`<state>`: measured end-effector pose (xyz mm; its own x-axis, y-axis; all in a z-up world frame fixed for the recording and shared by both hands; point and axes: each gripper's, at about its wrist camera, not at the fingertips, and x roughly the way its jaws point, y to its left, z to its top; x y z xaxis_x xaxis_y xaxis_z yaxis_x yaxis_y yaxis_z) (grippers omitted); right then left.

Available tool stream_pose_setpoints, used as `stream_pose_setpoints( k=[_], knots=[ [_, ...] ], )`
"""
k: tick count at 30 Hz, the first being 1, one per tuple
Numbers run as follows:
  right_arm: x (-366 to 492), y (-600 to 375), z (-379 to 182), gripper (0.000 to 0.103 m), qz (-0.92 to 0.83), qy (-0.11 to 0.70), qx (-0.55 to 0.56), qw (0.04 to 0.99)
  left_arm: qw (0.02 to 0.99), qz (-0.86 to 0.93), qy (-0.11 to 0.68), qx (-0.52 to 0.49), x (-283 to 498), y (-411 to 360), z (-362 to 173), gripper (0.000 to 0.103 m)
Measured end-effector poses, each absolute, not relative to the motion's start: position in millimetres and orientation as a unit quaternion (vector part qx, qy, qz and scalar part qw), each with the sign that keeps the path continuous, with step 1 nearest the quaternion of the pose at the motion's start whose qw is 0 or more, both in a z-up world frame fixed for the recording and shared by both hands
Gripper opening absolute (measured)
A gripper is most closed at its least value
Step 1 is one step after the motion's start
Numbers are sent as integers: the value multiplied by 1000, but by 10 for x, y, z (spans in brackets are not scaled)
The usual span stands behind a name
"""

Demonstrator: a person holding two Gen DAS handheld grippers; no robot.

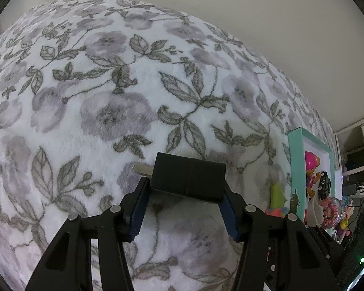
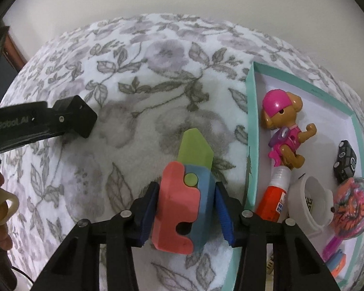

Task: Organize rigid objects
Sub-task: 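Lift and carry the charger and foam toy with both grippers over the tray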

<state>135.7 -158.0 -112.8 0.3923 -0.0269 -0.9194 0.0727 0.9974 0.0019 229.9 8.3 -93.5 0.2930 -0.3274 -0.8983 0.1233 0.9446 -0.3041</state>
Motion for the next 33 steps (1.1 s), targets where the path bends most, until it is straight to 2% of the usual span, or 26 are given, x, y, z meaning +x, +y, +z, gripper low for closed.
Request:
stream_pose_setpoints(
  k=[15, 25, 33],
  knots=[
    [1373, -1684, -770, 47, 10, 505, 51, 862, 793, -153, 571, -145, 2290, 131, -850, 56],
    [1303, -2062, -372, 47, 0, 461, 91, 883, 824, -187, 519, -127, 2154, -157, -311, 56],
    [1133, -2617, -118, 47, -33, 428, 131, 894, 847, -231, 473, -70, 1911, -756, 103, 56]
  ],
)
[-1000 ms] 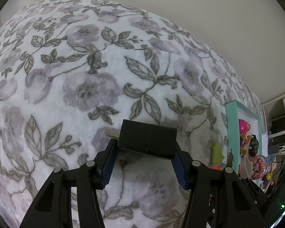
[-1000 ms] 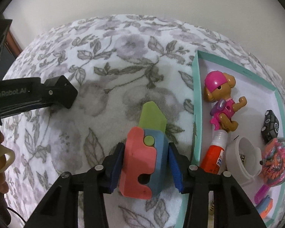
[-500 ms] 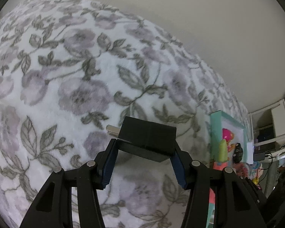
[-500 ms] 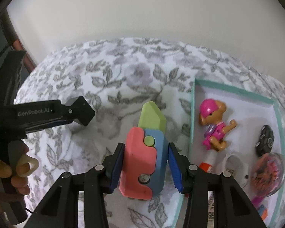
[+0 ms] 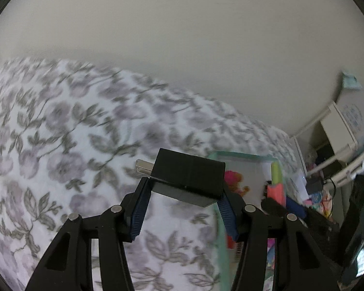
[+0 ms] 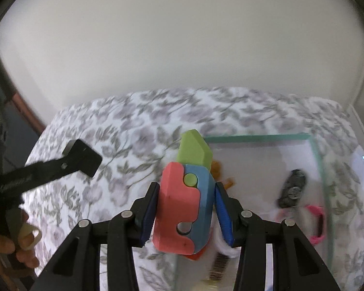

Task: Organize rigid objects
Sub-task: 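Lift and carry the charger and foam toy with both grippers over the tray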

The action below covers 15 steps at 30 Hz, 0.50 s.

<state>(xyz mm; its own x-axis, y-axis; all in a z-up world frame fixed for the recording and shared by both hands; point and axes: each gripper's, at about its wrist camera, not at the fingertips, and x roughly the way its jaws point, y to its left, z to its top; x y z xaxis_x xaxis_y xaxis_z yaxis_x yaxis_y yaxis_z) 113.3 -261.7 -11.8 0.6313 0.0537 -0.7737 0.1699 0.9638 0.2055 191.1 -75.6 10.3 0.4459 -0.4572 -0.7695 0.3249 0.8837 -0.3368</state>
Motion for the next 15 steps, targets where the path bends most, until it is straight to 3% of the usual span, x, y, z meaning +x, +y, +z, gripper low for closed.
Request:
stream_pose_setpoints(
  k=[15],
  knots=[
    [627, -3774, 102, 47, -117, 391, 188, 893, 834, -304, 460, 26, 1390, -1764, 124, 56]
  ],
)
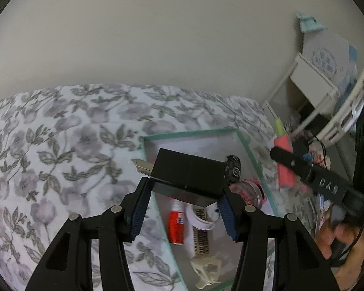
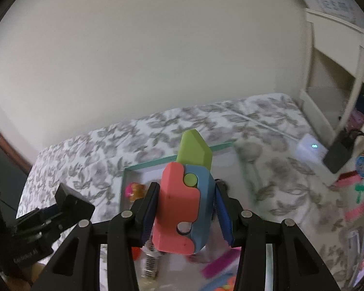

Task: Organize rigid objects
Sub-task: 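Lift and carry the charger and foam toy with both grippers over the tray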

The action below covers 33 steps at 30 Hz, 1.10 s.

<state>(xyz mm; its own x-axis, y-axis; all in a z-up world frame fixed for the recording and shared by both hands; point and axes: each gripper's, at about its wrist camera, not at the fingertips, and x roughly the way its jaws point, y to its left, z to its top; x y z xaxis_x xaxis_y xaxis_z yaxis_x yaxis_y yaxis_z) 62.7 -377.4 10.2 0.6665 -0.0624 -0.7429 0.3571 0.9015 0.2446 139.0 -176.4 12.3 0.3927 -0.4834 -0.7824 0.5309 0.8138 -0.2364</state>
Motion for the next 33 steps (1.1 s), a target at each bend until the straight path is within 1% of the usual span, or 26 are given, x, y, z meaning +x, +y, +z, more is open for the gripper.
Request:
stream_pose_setpoints(
  k=[8, 19, 23, 27, 33],
  knots=[
    [541, -4114, -156, 48, -155, 434, 180, 869, 819, -317, 475, 54, 1270, -2049, -74, 56],
    [655, -4038, -655, 48, -138, 500, 163, 839, 809, -313, 492, 73, 1239, -2169, -351, 56],
    [666, -4040, -741, 48, -138, 510, 164, 833, 800, -316, 507, 59, 1267, -2169, -488, 56],
    [678, -4028, -810, 48, -137, 517, 164, 829, 798, -316, 508, 66, 1247, -2202, -574, 56],
    [689, -4020, -813, 49, -141, 518, 161, 828, 796, -319, 510, 67, 1242, -2241, -590, 56]
  ],
)
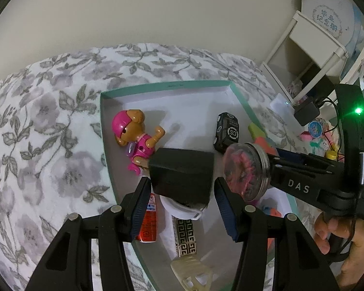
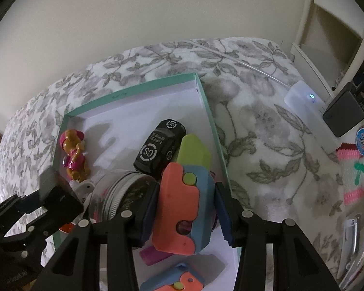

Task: Organize rigid objects
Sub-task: 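Lift and carry the charger and foam toy with both grippers over the tray, then open the right gripper releasing the foam toy while the left releases the charger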

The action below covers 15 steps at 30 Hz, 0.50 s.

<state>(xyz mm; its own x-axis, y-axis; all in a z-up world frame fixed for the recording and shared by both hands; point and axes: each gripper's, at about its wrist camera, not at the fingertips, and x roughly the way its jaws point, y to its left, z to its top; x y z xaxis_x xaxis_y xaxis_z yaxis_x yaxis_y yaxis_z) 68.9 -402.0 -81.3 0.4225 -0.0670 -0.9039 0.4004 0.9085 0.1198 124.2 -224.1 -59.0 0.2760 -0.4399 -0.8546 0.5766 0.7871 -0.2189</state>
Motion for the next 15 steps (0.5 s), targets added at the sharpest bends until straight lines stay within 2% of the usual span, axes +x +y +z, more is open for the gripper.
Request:
stream_pose_setpoints(
  k=[15],
  knots=[
    [689, -4001, -800, 49, -150, 527, 145, 824, 804, -299, 512, 50, 1319, -2115, -497, 56]
  ],
)
